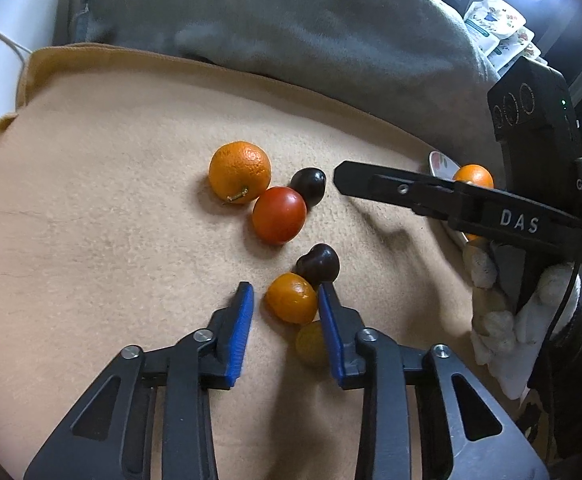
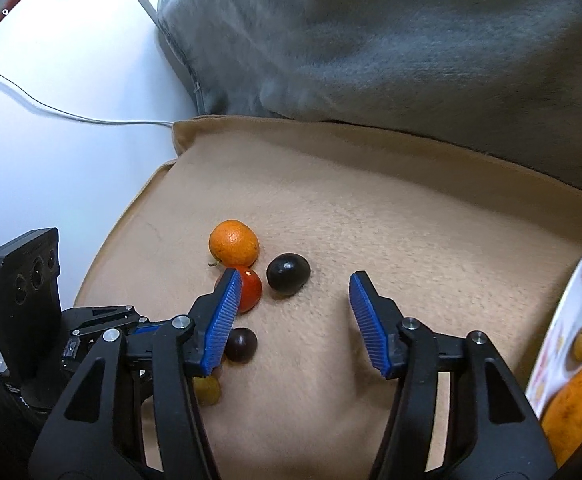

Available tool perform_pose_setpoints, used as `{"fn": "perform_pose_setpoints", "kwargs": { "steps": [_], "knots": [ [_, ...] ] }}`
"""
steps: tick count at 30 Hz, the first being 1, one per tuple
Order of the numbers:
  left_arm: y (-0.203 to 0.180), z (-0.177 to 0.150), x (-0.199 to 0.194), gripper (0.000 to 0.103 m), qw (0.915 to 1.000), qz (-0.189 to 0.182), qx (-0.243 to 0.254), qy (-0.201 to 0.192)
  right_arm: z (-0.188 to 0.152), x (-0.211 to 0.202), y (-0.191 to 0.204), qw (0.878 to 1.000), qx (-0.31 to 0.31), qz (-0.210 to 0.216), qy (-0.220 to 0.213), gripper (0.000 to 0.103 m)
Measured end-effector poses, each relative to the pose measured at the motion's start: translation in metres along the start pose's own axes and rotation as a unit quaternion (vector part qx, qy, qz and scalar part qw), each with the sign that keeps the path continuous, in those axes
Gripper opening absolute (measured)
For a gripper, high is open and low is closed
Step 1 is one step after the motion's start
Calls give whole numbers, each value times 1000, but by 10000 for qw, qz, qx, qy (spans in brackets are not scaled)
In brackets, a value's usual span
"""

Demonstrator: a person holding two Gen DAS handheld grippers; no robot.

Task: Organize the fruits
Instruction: 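Close the left tool on a small kumquat while the right tool grips another dark plum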

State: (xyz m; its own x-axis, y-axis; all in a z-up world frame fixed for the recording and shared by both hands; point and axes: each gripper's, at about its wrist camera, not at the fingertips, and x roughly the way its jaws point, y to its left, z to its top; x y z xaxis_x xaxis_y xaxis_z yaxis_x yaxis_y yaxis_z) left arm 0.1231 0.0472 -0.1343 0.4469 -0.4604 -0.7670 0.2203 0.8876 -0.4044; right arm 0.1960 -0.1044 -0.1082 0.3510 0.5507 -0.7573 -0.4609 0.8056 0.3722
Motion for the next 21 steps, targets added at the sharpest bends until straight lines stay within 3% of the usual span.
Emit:
{"fn": "perform_pose_setpoints", "kwargs": {
  "steps": [21],
  "knots": [
    [5,0,-8,22,9999,-18,-95,-77,2,23,4,9999,-42,-42,127,39]
  ]
}}
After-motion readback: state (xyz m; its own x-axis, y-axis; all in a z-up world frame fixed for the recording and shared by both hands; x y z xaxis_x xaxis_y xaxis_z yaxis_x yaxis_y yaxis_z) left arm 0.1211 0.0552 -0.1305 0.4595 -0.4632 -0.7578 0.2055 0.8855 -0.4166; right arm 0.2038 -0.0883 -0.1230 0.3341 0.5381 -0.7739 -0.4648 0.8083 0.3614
